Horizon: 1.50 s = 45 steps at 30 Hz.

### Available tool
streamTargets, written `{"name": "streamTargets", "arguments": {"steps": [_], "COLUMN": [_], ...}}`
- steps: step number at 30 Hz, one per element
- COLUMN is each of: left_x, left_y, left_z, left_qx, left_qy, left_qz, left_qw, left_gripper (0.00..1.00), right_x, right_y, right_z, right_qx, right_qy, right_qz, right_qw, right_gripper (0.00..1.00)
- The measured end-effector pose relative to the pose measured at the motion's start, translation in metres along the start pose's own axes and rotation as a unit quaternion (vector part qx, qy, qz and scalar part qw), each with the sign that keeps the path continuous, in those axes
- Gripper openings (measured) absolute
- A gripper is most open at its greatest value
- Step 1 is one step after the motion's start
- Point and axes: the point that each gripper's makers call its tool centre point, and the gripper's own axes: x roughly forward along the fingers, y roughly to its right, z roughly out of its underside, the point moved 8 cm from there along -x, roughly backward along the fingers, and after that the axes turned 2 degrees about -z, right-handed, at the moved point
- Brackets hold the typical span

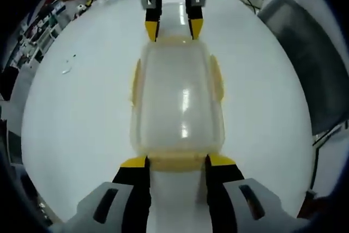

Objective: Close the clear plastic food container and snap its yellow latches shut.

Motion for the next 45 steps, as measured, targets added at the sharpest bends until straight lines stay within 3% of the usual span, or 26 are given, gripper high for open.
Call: {"name": "streamTargets", "arguments": {"steps": [9, 13, 23, 30, 36, 45], "left_x": [0.001, 0.002, 0.002, 0.003, 0.002, -0.016], "left_y": [0.001, 0.004, 0.006, 0.005, 0.010, 0.011], "left_z": [0.001, 0.000, 0.000, 0.003, 0.001, -0.011], "left_qx": [0.005, 0.006, -0.009, -0.026, -0.023, -0.015], "left_qy": [-0.004, -0.009, -0.018, -0.009, -0.023, -0.016], "left_qz": [0.004, -0.008, -0.023, -0.026, -0.025, -0.038], "left_qw": [1.0000, 0.9999, 0.9995, 0.9993, 0.9992, 0.9990], "left_gripper": [0.37, 0.36, 0.35, 0.35, 0.35, 0.35], "right_x": [-0.001, 0.000, -0.001, -0.002, -0.007, -0.024], "right_y": [0.000, -0.001, -0.001, -0.001, -0.005, -0.008], "right_z": [0.001, -0.004, -0.004, -0.003, -0.005, -0.007], "right_qx": [0.002, 0.009, 0.009, 0.009, 0.000, -0.005], "right_qy": [0.000, -0.023, -0.032, -0.026, -0.022, -0.024], "right_qz": [-0.001, 0.001, 0.002, 0.003, 0.006, 0.010], "right_qw": [1.0000, 0.9997, 0.9995, 0.9996, 0.9998, 0.9996], "right_gripper": [0.37, 0.36, 0.35, 0.35, 0.34, 0.35]}}
